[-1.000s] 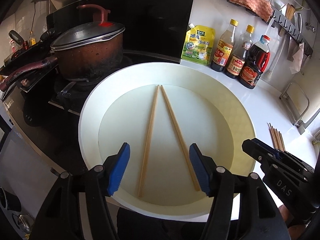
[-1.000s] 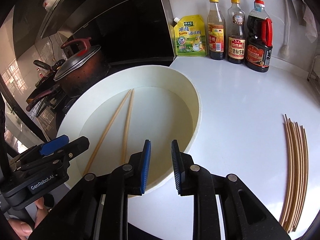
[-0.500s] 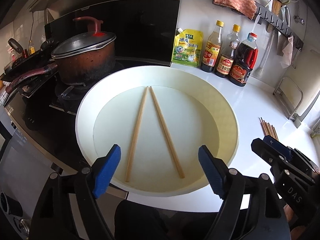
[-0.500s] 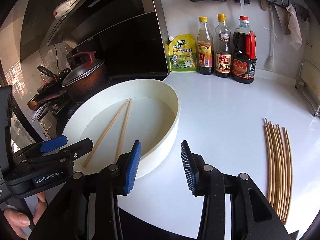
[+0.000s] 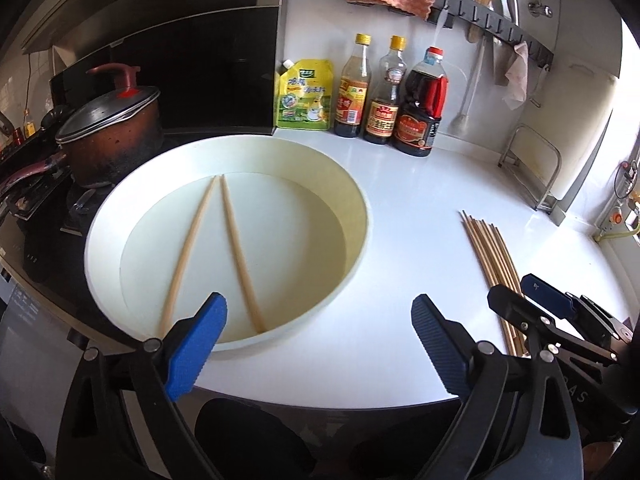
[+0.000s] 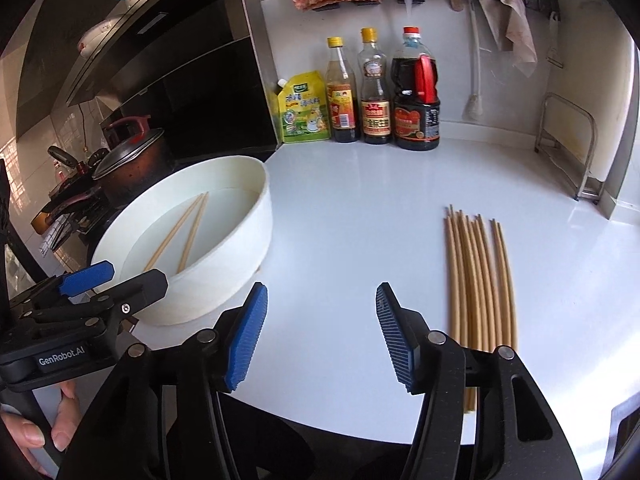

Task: Organize utensils
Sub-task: 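Move the right tool back over the row of chopsticks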

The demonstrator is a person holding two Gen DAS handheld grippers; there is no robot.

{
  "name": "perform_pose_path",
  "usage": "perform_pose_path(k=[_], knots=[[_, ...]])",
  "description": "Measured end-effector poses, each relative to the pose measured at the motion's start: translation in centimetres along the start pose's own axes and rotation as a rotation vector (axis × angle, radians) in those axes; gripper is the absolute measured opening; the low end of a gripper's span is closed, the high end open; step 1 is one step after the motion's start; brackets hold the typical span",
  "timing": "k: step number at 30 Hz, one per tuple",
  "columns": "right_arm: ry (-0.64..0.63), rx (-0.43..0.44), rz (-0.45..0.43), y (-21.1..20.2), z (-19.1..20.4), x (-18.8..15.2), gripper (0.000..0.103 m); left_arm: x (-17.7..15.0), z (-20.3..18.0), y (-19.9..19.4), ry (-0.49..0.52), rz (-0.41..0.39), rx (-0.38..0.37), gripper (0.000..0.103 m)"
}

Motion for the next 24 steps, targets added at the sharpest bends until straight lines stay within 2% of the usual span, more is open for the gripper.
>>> perform_pose_path(k=[3,5,7,15,20,24], knots=[[0.013,-0.041,0.013,-0.7,-2.3,-0.5,0.055,0.2,-2.8,0.6,0.028,0.001,-0.041,0.094],[0.021,-0.077,0.006,-1.4,-4.2,-0.8,0.062,0.1,-4.8,1.2,0.053,0.005,-0.065,0.096],[0.039,-0.111,0.005,-2.1,-6.4,-1.1,0.064,0.0,-6.8,1.9,0.08,0.016,-0.084,0.097],[0.091,-0.246,0.047,-1.6,-14.3,-1.9,0.064,-0.2,-11.9,6.2,0.117,0.09,-0.132,0.097],[0.141,-0.287,0.097,0.8,-17.9,-1.8,0.064,0.2,-13.1,9.2,0.098,0.128,-0.115,0.097],[0.153,-0.29,0.137,3.1,-19.2,-1.9,0.064,0.2,-13.3,11.5,0.082,0.162,-0.087,0.097]])
Point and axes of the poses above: each gripper's, at about its wrist camera, not at the fingertips, and y roughly the way its jaws point, z to its left, x to its top, the point moved 4 cm from there along y, roughly the way its jaws point, and after that the axes turned 7 degrees about -x, right-handed, at the moved point
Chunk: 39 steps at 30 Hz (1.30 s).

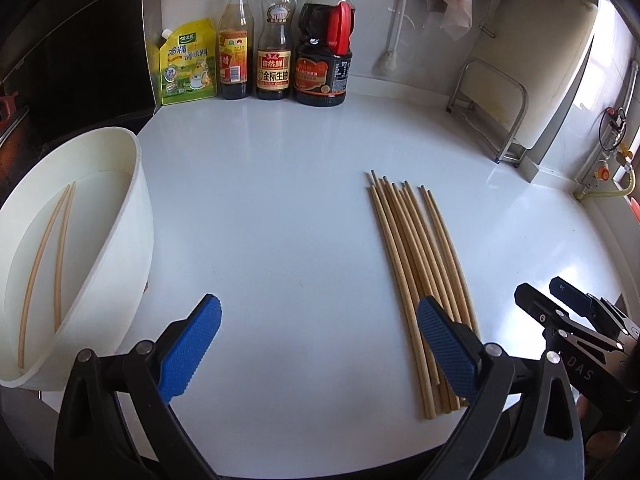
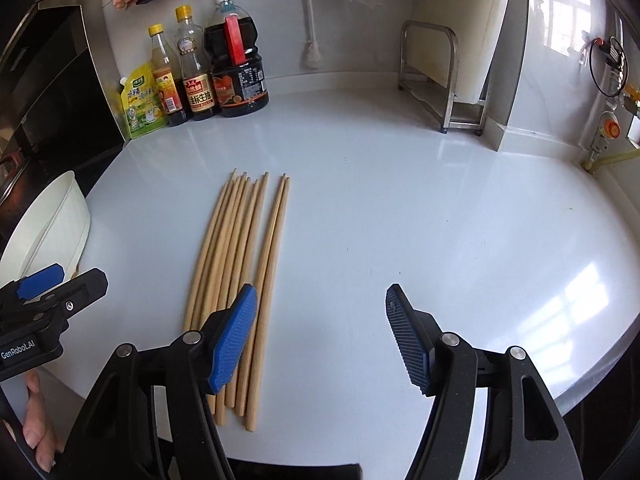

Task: Organize utensils
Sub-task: 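Move the right tool back over the row of chopsticks, then close the right tool on another chopstick from the row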

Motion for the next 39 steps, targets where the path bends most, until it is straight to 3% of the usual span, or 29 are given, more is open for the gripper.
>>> perform_pose_path(k=[7,16,29,39], knots=[[-0.057,-0.009,0.057,2.8,1.4,0.2,0.064,-0.4,0.8,2.3,-0.057,0.043,0.013,0.097],[-0.065,-0.003,0.104,4.4,1.7,-0.3,0.064,-0.6,0.5,3.7,-0.053,0.073,0.019,0.097],[-0.096,-0.007,0.099,4.5,1.7,-0.5,0.064,-1.1,-0.5,4.8,-0.044,0.099,-0.001,0.097],[-0.102,-0.062,0.082,5.3,-0.5,0.2,0.064,-1.3,-2.0,5.4,-0.014,0.102,0.012,0.097]])
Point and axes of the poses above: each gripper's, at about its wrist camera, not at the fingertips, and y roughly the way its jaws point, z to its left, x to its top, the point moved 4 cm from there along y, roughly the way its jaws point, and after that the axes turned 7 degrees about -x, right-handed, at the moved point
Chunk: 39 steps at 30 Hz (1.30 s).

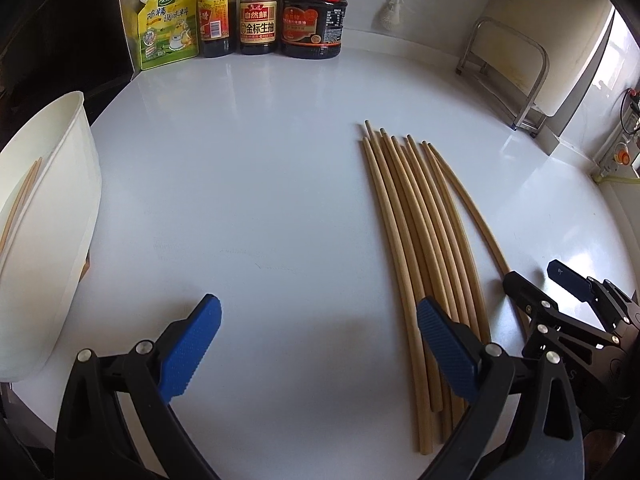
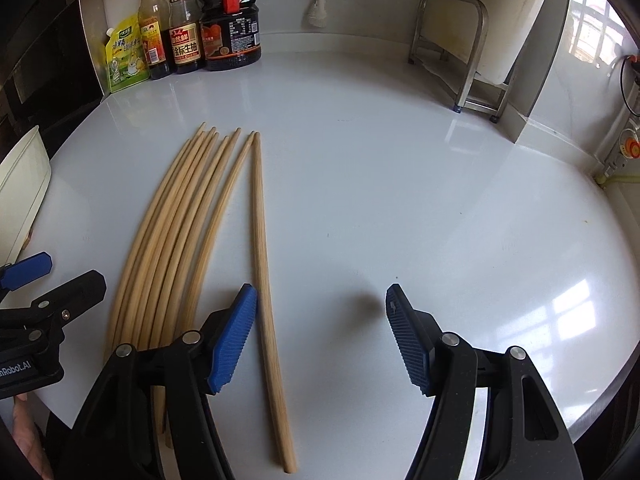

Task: Organize utensils
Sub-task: 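Close the right tool on another chopstick from the row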

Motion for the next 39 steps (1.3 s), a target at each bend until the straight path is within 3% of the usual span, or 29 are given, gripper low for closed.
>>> perform_pose_path(k=[16,32,36,39], knots=[[0.036,0.039,-0.031,-0.4,-1.6,0.0,0.064,0.0,-0.4,1.7,0.038,0.039,0.08,0.098],[0.019,-0.033,-0.041,1.3,-3.3,1.5,0.064,1.4,1.1,2.3,-0.005,0.031,0.109,0.098],[0.013,-0.013,-0.03,1.9,-3.4,1.6,0.063,1.6,0.8,2.5,0.003,0.025,0.105,0.098],[-0.013,0.009,-0.041,1.8,-2.7,1.5,0.058,1.7,0.4,2.4,0.02,0.009,0.093,0.088]])
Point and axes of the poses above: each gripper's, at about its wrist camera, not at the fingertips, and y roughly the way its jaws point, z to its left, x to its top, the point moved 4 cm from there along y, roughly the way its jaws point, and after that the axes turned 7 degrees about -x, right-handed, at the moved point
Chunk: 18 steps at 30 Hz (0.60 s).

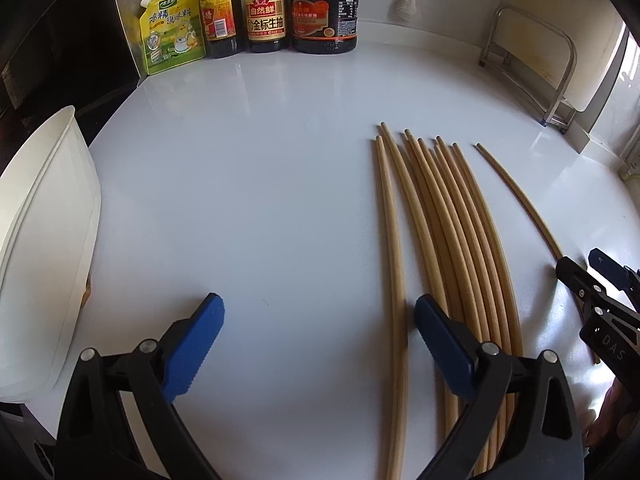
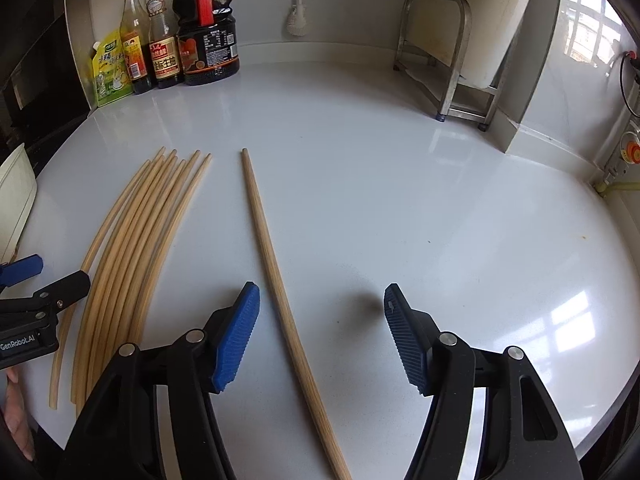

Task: Organize utensils
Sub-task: 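Close the right tool on another chopstick from the row, then carry the held chopstick with the right tool over the basin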

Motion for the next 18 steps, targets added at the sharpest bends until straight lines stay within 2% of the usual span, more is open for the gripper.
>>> perform_pose_path(k=[2,3,5,6,8,9,18], knots=[[-0.02,0.026,-0.005,-0.2,0.6,0.0,0.04,0.1,-0.5,-0.3,0.018,-0.006,-0.012,0.07],[-0.029,0.043,-0.005,-0.3,1.0,0.0,0.034,0.0,-0.8,-0.5,0.025,-0.007,-0.019,0.066],[-0.059,0.043,-0.009,-0.6,1.6,0.0,0.009,-0.1,-1.2,-0.7,0.039,-0.009,-0.032,0.046],[-0.071,0.039,-0.011,-0.7,1.9,-0.1,0.008,-0.2,-1.4,-0.9,0.046,-0.008,-0.041,0.039],[-0.072,0.048,-0.013,-0.8,2.1,-0.2,0.006,-0.5,-1.9,-1.1,0.055,-0.001,-0.061,0.011],[-0.061,0.056,-0.011,-0.8,2.0,-0.2,0.006,-0.6,-1.9,-1.2,0.056,0.006,-0.075,0.008],[0.143,0.157,0.014,-2.1,-0.1,-0.9,0.006,-1.4,-1.6,-2.0,0.04,0.047,-0.155,0.007]])
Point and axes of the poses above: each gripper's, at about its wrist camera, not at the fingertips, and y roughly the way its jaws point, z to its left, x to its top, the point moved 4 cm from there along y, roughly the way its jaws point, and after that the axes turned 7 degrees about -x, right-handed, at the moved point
